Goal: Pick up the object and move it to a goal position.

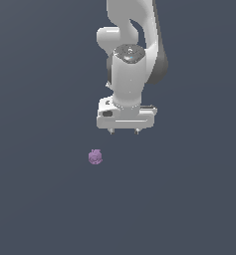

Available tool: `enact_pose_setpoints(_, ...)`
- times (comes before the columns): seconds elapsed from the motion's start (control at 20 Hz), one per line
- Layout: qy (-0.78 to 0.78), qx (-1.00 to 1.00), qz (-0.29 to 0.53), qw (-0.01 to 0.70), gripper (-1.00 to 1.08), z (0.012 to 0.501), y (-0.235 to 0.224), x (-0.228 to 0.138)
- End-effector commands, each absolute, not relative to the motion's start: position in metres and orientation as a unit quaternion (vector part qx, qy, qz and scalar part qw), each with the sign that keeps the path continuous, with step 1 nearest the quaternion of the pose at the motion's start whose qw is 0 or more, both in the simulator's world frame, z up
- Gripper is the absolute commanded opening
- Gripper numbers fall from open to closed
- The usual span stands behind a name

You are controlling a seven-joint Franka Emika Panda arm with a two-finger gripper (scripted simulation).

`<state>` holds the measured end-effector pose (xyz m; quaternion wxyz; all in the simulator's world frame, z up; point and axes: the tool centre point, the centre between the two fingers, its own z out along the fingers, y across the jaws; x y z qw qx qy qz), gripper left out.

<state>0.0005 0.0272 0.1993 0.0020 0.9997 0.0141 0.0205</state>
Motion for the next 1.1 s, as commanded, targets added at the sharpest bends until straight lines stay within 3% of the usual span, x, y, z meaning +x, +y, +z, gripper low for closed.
enact_pose_setpoints(0.0, 0.014, 1.000, 0.020, 0.002, 1.00, 0.199, 0.027, 0.000)
enact_pose_setpoints(0.5, 0.015, 1.000, 0.017, 0.002, 1.00, 0.183, 0.008, 0.006)
enact_pose_setpoints(1.05, 0.017, 1.000, 0.005, 0.000, 1.00, 0.114, -0.073, 0.019)
